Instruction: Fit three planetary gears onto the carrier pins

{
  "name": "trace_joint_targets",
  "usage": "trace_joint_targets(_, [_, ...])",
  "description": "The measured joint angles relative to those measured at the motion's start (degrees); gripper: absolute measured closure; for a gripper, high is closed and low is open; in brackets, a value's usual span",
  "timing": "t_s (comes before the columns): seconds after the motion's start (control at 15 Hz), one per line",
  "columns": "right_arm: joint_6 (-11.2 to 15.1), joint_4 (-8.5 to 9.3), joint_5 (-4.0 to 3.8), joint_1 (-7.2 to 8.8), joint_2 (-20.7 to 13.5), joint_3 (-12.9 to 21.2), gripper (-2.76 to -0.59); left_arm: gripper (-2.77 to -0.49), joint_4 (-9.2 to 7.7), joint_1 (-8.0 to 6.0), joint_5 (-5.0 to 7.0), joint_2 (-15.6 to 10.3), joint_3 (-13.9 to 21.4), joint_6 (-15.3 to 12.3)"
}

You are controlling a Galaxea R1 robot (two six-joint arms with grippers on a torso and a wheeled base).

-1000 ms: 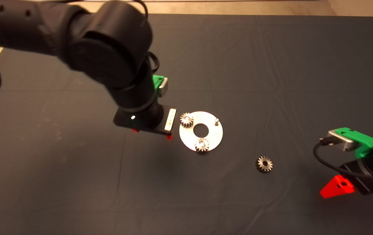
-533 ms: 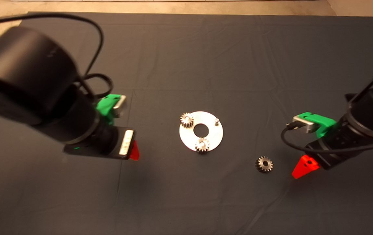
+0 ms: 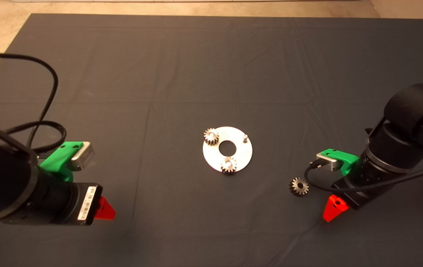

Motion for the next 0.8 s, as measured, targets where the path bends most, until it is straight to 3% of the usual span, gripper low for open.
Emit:
trace_joint_targets(0.13, [-2.6, -1.30, 0.11, -0.29, 1.4, -0.9, -2.63, -2.07, -0.60, 0.00, 0.07, -0.2, 0.6, 0.0])
trace_joint_targets(0.6, [-11.8, -8.83, 0.23, -0.73, 7.3, -3.8, -2.63, -2.07, -0.95, 0.22, 0.07, -0.6, 1.0, 0.0])
trace_joint_targets(0.8, [-16.1, -10.87, 0.18, -0.76, 8.1, -4.5, -2.63, -2.07, -1.12, 0.28, 0.07, -0.7, 1.0, 0.1])
